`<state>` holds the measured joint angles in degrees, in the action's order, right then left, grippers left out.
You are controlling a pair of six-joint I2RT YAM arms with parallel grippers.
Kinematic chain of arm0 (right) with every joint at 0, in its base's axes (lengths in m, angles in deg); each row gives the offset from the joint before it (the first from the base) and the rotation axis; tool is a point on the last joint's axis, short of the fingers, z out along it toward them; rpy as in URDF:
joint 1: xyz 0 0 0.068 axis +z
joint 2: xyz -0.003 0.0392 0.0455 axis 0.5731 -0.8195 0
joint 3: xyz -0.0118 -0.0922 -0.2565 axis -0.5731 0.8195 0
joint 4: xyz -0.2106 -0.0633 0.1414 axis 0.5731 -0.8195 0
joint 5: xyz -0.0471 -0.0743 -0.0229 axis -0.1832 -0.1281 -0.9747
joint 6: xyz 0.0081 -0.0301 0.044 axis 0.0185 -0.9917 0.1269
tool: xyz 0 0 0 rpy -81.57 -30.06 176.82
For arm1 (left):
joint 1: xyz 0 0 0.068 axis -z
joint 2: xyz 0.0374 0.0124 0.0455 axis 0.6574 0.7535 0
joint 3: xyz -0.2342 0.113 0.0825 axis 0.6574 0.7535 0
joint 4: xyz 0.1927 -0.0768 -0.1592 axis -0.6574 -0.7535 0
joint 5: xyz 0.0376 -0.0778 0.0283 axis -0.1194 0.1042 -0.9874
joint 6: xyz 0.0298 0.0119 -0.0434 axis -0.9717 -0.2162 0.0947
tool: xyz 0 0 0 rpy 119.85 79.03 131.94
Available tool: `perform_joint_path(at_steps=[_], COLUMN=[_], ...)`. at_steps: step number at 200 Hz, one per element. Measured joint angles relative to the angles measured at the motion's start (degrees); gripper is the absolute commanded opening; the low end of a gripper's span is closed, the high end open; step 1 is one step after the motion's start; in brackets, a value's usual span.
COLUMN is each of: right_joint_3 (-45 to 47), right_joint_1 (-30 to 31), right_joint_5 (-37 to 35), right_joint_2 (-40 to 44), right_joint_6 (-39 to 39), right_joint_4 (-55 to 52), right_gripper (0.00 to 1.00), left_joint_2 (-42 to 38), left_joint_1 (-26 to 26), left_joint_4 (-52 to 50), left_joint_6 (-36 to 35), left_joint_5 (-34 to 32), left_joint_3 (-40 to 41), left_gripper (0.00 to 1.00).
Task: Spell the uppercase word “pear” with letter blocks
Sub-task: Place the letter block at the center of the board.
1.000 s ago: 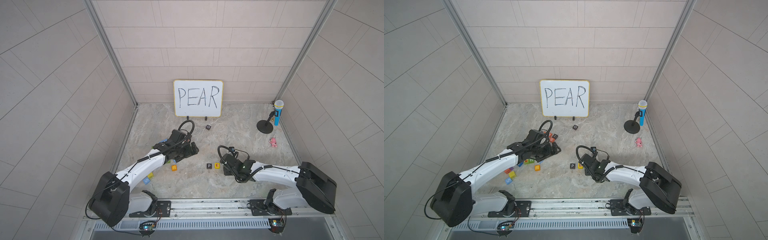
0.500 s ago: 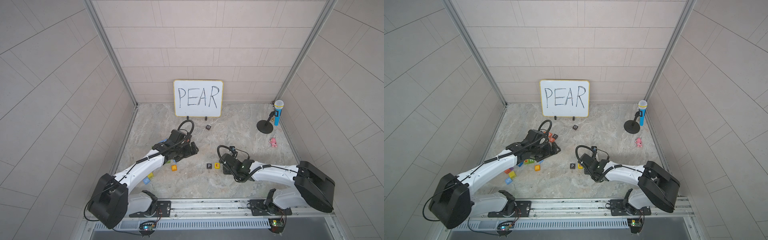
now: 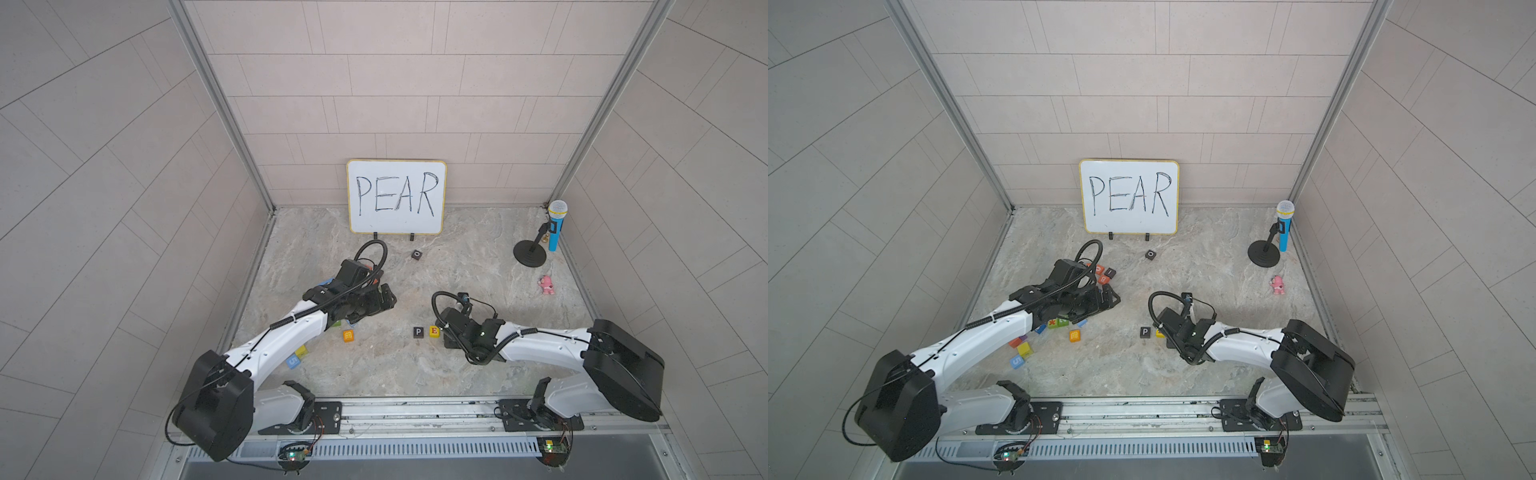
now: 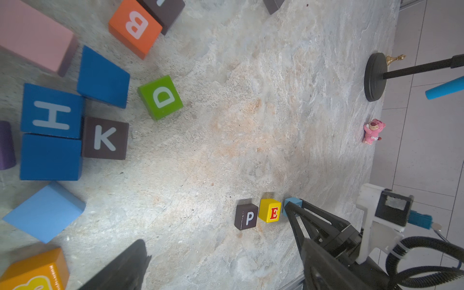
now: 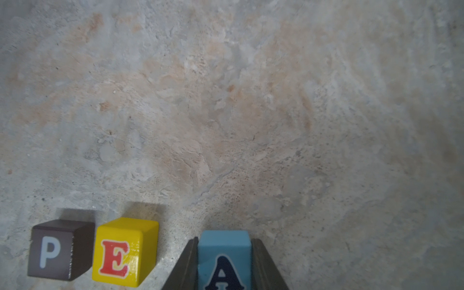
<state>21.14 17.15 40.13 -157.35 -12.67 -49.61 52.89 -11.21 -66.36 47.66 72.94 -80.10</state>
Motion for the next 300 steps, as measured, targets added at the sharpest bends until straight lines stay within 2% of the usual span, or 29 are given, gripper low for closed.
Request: perform_joint_path(at_steps=[51, 103, 166, 300], right_joint_3=[-0.2, -0.2, -0.2, -0.2], right_joint_1=[0.22, 0.35, 0.39, 0.46], right_joint_5=[-0.2, -0.15, 0.76, 0.79], right_joint_2=[-0.37, -0.44, -0.59, 2.45], right_joint_6=[0.02, 0.48, 0.87, 0.9], right_joint_4=[0.28, 0.46, 0.52, -0.72], right_gripper=[0.3, 0.36, 0.49, 0.5], left_joint_2=[-0.5, -0.5, -0.5, -0.55], left_joint_1=[-0.2, -0.24, -0.24, -0.24], left_joint_4=[-0.11, -0.09, -0.07, 0.0], left_joint_6=[-0.02, 0.0, 0.0, 0.0], left_joint_5=[-0.17, -0.2, -0.2, -0.2], left_joint_3=[0.35, 0.48, 0.48, 0.48], left_gripper=[1.0, 1.0, 1.0, 1.0])
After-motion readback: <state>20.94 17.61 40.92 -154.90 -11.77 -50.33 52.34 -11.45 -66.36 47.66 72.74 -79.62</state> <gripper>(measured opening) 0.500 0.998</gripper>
